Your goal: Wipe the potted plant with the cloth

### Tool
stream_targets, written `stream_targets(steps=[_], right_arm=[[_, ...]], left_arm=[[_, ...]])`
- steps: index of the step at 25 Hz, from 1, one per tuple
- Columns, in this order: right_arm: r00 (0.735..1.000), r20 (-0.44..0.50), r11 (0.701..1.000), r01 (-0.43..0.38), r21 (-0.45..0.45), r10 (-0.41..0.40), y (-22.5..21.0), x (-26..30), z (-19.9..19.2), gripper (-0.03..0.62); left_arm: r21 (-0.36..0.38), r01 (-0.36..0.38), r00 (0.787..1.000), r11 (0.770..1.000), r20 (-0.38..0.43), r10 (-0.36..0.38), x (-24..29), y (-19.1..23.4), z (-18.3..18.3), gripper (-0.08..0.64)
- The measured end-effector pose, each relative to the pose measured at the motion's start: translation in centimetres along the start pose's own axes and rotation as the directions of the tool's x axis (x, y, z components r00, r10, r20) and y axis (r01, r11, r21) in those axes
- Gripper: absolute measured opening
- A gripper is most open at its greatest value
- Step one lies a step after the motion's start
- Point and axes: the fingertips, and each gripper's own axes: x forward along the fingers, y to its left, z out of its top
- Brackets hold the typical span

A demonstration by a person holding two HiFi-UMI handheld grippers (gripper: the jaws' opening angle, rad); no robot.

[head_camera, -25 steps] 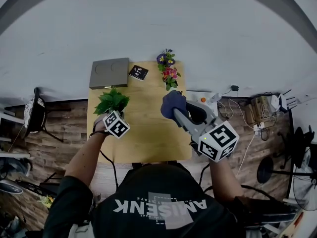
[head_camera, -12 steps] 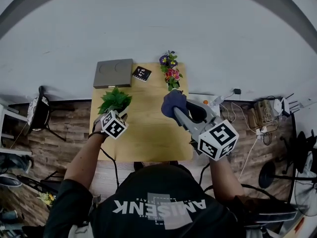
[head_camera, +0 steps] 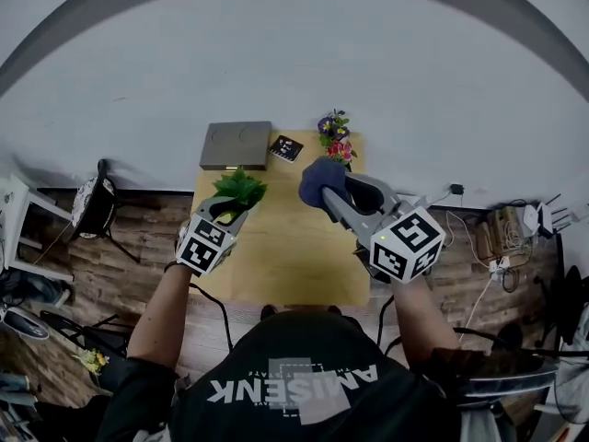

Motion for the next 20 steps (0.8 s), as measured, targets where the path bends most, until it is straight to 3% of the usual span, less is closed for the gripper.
stream_targets(steps=[3, 8, 12, 16, 20], right_arm=[[0.999, 0.013, 0.999, -0.037, -0.009, 0.037, 0.9, 1.0, 1.3, 0.114], [0.997, 0.042, 0.998, -0.066, 0.004, 0.066, 1.7, 2.3, 3.4, 0.114], [0.995, 0.046, 0.996, -0.083, 0.013, 0.083, 2.6, 3.0, 4.2, 0.114], [0.993, 0.034, 0.994, -0.108, -0.01, 0.109, 4.0, 3.5, 4.3, 0.114], [0.993, 0.048, 0.994, -0.112, -0.012, 0.112, 4.5, 3.7, 4.5, 0.114]], left_arm=[[-0.048, -0.027, 0.995, 0.998, 0.094, 0.032, -3.5, 0.8, 2.5, 0.114], [-0.113, -0.063, 0.983, 0.992, 0.166, 0.081, -8.5, 1.3, 5.5, 0.114], [-0.235, -0.085, 0.939, 0.968, 0.308, 0.157, -13.1, 2.2, 7.6, 0.109], [-0.306, -0.178, 0.912, 0.935, 0.305, 0.273, -16.4, 3.1, 7.4, 0.078], [-0.405, -0.224, 0.855, 0.887, 0.355, 0.378, -19.5, 3.9, 7.6, 0.024]])
